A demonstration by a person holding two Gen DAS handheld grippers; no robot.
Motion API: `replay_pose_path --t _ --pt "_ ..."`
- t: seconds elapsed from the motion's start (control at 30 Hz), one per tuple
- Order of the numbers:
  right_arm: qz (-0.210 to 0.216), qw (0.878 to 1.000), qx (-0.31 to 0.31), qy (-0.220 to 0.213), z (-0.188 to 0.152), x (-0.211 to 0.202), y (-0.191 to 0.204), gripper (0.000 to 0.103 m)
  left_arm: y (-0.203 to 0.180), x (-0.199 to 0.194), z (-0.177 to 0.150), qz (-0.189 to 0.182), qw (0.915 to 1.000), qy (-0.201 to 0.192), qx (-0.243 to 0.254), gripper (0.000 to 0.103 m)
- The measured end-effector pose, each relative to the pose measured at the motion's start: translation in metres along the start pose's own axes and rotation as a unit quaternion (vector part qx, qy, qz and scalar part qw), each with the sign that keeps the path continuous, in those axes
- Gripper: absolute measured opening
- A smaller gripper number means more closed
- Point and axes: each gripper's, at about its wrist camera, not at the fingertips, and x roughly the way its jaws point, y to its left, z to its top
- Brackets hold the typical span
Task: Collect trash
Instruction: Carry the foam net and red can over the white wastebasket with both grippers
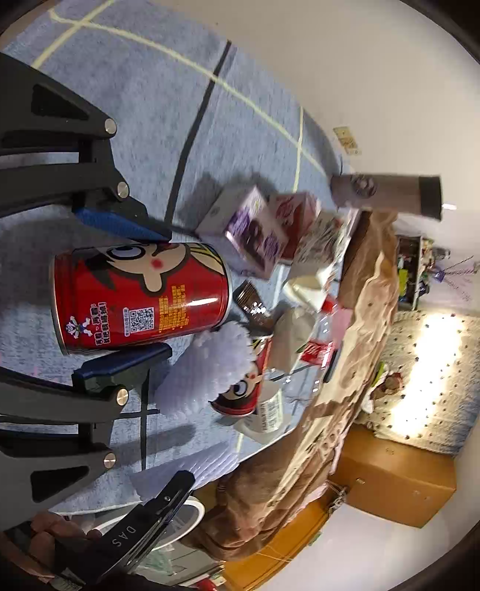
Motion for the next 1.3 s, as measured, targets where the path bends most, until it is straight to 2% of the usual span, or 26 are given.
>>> replay_pose_path --t 0.17,0.33,0.63,0.87,1.07,1.3 --pt "0.005 1.000 0.003 -0.011 0.001 -0.010 -0.002 0.018 0.004 -0.022 0.001 0.002 0.9998 -0.022 -0.002 0.057" --pt "0.004 1.000 0.008 -0.026 0.001 -0.027 -0.005 0.018 -0.010 -0.041 0.006 -0.007 0.9988 -0.045 0.017 0.057" --pt "-0.015 0.998 0.024 -0.052 0.000 -0.057 -0.032 0.018 -0.073 -0.043 0.012 -0.066 0.9938 -0.050 0.074 0.057" --pt "-0.045 0.996 0.044 -0.060 -0.004 -0.073 -0.064 0.018 -0.132 -0.032 0.004 -0.122 0.9853 -0.034 0.115 0.057" --pt "-0.075 0.993 0.064 -0.068 -0.008 -0.085 -0.091 0.018 -0.183 -0.026 -0.006 -0.162 0.9748 -0.020 0.153 0.057" --pt "-0.114 0.987 0.093 -0.067 -0.014 -0.090 -0.127 0.018 -0.237 -0.015 -0.017 -0.191 0.9623 0.000 0.194 0.057"
